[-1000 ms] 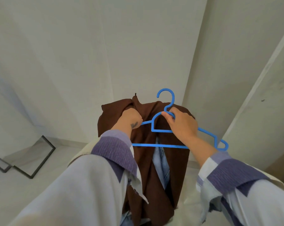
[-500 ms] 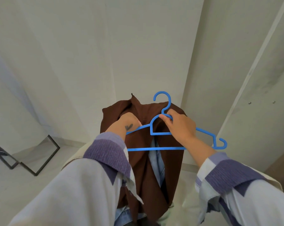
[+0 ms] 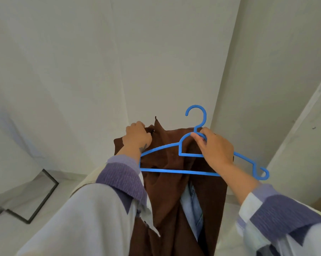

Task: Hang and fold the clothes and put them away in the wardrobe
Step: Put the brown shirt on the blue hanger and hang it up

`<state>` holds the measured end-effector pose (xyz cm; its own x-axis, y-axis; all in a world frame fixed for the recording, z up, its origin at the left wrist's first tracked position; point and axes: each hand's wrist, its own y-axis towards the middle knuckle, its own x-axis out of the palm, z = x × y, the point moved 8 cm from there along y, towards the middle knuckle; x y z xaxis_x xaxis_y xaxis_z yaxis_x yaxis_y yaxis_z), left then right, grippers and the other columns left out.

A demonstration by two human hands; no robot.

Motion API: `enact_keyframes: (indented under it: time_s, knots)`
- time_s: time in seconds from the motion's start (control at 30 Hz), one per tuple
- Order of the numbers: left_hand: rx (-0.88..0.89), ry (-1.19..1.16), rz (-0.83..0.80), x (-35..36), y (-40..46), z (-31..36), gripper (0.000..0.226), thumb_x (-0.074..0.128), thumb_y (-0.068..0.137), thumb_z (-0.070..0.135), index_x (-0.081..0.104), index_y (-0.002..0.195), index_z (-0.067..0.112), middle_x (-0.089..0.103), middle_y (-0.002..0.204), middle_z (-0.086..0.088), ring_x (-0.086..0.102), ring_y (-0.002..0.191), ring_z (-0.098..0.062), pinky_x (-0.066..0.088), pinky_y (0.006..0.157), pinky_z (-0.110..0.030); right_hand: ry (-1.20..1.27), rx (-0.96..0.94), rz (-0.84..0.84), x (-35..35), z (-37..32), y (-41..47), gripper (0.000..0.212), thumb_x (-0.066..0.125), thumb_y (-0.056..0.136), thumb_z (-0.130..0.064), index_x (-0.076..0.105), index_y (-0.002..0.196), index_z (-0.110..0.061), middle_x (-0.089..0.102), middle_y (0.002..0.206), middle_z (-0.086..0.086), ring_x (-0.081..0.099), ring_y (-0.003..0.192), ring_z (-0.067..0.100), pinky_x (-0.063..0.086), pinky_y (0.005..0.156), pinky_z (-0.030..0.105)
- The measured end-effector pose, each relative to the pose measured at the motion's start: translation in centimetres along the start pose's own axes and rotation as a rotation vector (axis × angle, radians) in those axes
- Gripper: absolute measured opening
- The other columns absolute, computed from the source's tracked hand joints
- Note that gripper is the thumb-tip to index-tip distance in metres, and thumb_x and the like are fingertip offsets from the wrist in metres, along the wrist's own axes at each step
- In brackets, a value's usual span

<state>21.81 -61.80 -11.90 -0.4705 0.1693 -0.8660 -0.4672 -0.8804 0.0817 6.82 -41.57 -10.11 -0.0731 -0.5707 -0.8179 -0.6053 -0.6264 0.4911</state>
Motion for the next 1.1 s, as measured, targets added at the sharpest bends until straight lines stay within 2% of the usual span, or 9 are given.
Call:
enact_keyframes:
  time_s: [0.17, 0.23, 0.3, 0.4, 0.63, 0.8, 0.87, 0.97, 1.1]
  knots:
    - [-0.02, 0.086, -0.068, 2.9, 2.0, -0.7, 0.064, 0.051, 0.093, 0.04, 0.027, 0.144, 0.009, 0.035, 0.146, -0.013, 0.031, 0.136, -0.031, 0.033, 0.108, -0.046, 0.026, 0.004, -0.016, 1.6, -0.2, -0.4, 0.04, 0.032, 0.09, -0.061, 0.045, 0.082, -0.024, 0.05, 0.053, -0.004, 0.05, 0.045, 0.015, 0.036, 0.042, 0.025]
    - [-0.008, 0.131, -0.108, 4.3, 2.2, -1.0, 0.055, 0.046, 0.096, 0.037, 0.032, 0.14, 0.008, 0.038, 0.143, -0.015, 0.034, 0.132, -0.032, 0.036, 0.104, -0.046, 0.017, 0.0, -0.012, 2.1, -0.1, -0.5, 0.036, 0.034, 0.09, -0.06, 0.042, 0.082, -0.026, 0.044, 0.049, -0.006, 0.042, 0.041, 0.01, 0.029, 0.04, 0.021]
    - [0.021, 0.133, -0.037, 3.9, 2.1, -0.9, 0.037, 0.043, 0.098, 0.026, 0.041, 0.13, 0.008, 0.046, 0.133, -0.014, 0.041, 0.124, -0.032, 0.041, 0.095, -0.043, 0.002, -0.004, -0.022, 2.4, -0.2, -0.7, 0.031, 0.036, 0.091, -0.058, 0.038, 0.083, -0.028, 0.04, 0.048, -0.008, 0.038, 0.039, 0.008, 0.022, 0.04, 0.019]
    - [-0.022, -0.013, 0.093, 1.8, 1.8, -1.2, 0.023, 0.04, 0.097, 0.013, 0.048, 0.118, 0.008, 0.057, 0.117, -0.016, 0.054, 0.109, -0.033, 0.043, 0.079, -0.038, 0.01, 0.005, -0.032, 2.4, -0.3, -0.9, 0.029, 0.037, 0.092, -0.057, 0.038, 0.084, -0.029, 0.04, 0.048, -0.008, 0.039, 0.04, 0.008, 0.022, 0.04, 0.019]
    - [-0.145, -0.332, 0.066, -1.1, -1.5, -1.8, 0.03, 0.038, 0.092, 0.011, 0.048, 0.118, 0.001, 0.056, 0.118, -0.018, 0.054, 0.103, -0.033, 0.042, 0.083, -0.036, 0.097, -0.004, 0.005, 0.0, -0.6, -1.4, 0.036, 0.035, 0.09, -0.06, 0.044, 0.082, -0.026, 0.048, 0.052, -0.006, 0.048, 0.045, 0.013, 0.037, 0.044, 0.027]
    - [-0.117, -0.314, 0.042, -2.2, -5.6, -2.1, 0.02, 0.039, 0.09, 0.025, 0.049, 0.082, 0.008, 0.054, 0.087, -0.008, 0.045, 0.068, -0.017, 0.034, 0.063, -0.029, 0.126, -0.02, -0.005, -1.6, -0.4, -3.4, 0.035, 0.037, 0.092, -0.057, 0.044, 0.079, -0.025, 0.048, 0.051, -0.006, 0.046, 0.046, 0.011, 0.031, 0.043, 0.024]
    - [-0.144, -0.301, 0.037, -2.1, -7.1, -2.8, 0.024, 0.044, 0.086, 0.032, 0.052, 0.087, 0.009, 0.057, 0.088, -0.007, 0.049, 0.07, -0.017, 0.037, 0.064, -0.029, 0.14, -0.03, -0.014, -2.0, -0.4, -4.1, 0.036, 0.036, 0.093, -0.056, 0.045, 0.078, -0.024, 0.047, 0.05, -0.006, 0.046, 0.045, 0.011, 0.032, 0.043, 0.025]
    - [-0.192, -0.237, 0.051, -1.9, -8.5, -3.7, 0.044, 0.052, 0.085, 0.042, 0.054, 0.109, 0.006, 0.06, 0.102, -0.01, 0.057, 0.09, -0.026, 0.042, 0.072, -0.032, 0.137, -0.053, -0.004, -2.6, -0.8, -4.7, 0.036, 0.035, 0.093, -0.056, 0.044, 0.078, -0.025, 0.045, 0.05, -0.007, 0.046, 0.044, 0.011, 0.034, 0.043, 0.026]
    - [-0.181, -0.135, 0.042, -1.6, -8.3, -5.1, 0.034, 0.049, 0.091, 0.033, 0.062, 0.106, 0.005, 0.065, 0.106, -0.013, 0.056, 0.087, -0.026, 0.044, 0.074, -0.031, 0.142, -0.086, 0.0, -3.3, -1.0, -4.5, 0.034, 0.035, 0.092, -0.057, 0.042, 0.079, -0.026, 0.047, 0.051, -0.006, 0.047, 0.045, 0.013, 0.034, 0.043, 0.026]
